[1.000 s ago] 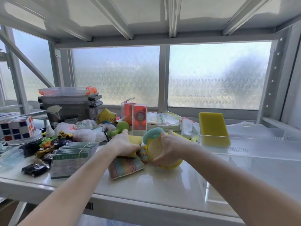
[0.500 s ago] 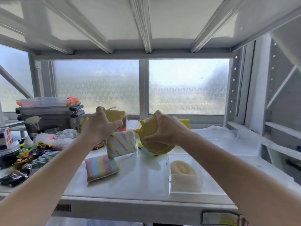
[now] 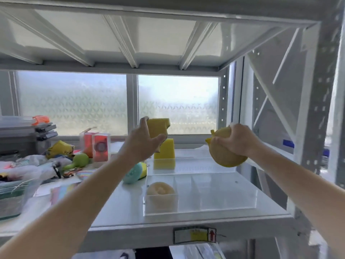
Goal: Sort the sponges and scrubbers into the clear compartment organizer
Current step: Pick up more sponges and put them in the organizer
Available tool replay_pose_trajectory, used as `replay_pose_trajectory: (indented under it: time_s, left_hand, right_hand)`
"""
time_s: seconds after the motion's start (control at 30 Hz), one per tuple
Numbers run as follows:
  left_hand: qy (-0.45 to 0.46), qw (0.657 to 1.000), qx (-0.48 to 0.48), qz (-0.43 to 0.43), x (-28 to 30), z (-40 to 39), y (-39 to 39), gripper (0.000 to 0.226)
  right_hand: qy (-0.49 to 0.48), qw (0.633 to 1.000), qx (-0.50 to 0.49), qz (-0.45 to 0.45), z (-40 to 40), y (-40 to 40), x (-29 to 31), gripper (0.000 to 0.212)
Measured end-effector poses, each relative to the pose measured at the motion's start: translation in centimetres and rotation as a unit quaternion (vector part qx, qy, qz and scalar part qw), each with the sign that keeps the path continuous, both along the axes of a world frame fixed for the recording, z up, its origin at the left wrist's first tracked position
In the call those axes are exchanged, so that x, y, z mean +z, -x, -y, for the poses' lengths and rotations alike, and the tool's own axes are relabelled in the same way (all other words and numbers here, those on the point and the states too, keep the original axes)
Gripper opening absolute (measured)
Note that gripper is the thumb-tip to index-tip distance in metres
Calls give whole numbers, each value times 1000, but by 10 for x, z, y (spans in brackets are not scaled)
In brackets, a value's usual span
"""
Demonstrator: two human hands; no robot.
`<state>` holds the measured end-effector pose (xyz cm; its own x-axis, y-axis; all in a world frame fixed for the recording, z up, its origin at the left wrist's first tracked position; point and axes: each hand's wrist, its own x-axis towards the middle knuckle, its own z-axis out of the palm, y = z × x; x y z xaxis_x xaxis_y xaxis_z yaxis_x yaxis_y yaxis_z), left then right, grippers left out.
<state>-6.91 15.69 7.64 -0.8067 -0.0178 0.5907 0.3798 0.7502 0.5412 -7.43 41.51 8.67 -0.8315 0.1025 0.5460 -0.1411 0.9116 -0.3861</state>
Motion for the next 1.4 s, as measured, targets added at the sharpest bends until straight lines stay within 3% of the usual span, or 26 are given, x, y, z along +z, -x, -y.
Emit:
replay_pose_trajectory:
  time_s: [0.2,0.5,0.7,0.93,1.2,1.4]
  left_hand:
    - [-17,996,-82,18,-33,-68,7,72]
    - [-23,976,-179,123,-81,-107,11,80]
    - [12,964,-214,156,-77,-112,12,86]
    - [13,940,-262,217,-72,-116,15,87]
    - [148,946,-195,211,-69,-114,21,93]
    - [141,944,-180,236,-65,-114,22,80]
  right_hand:
    - [34,997,-48,58,-39,-4,-26,61]
    - [39,990,-69,119,-30,-6,-54,37]
    - [23,988,-75,130,-26,5,-59,12]
    - [23,990,-61,129,-31,15,-67,12]
    - [13,987,-68,148,-35,24,-77,28]
    - [-26,983,-67,168,-32,29,-80,13]
